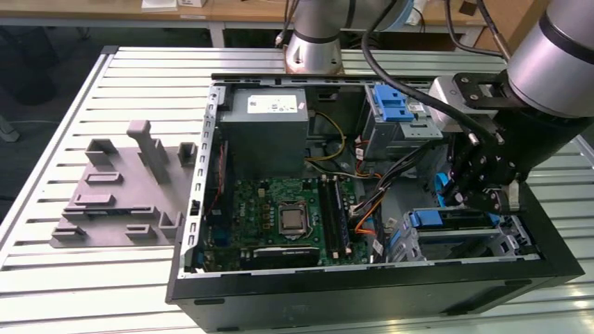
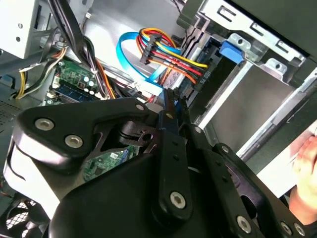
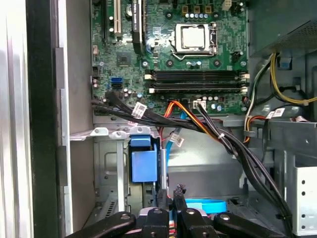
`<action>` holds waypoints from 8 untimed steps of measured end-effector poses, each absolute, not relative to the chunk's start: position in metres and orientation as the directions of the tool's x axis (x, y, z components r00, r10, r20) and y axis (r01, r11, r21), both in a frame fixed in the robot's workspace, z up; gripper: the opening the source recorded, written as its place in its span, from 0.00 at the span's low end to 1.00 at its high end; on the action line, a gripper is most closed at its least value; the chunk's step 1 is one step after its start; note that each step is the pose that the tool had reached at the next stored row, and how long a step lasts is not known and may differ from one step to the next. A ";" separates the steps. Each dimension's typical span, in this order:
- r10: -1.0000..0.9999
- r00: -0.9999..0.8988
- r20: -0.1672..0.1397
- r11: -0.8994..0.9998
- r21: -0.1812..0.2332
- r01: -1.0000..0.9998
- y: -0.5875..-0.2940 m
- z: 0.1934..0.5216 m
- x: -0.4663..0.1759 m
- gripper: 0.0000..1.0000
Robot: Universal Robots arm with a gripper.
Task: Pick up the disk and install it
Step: 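Insert the second disk wire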
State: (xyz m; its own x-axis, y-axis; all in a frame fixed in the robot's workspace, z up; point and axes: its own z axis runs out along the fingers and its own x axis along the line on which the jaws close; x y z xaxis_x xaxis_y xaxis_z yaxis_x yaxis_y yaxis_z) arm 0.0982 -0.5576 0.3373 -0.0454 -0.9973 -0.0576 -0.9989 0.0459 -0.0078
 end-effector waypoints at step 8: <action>-0.997 -0.045 -0.058 0.046 -0.008 -0.999 -0.563 0.337 0.098 0.16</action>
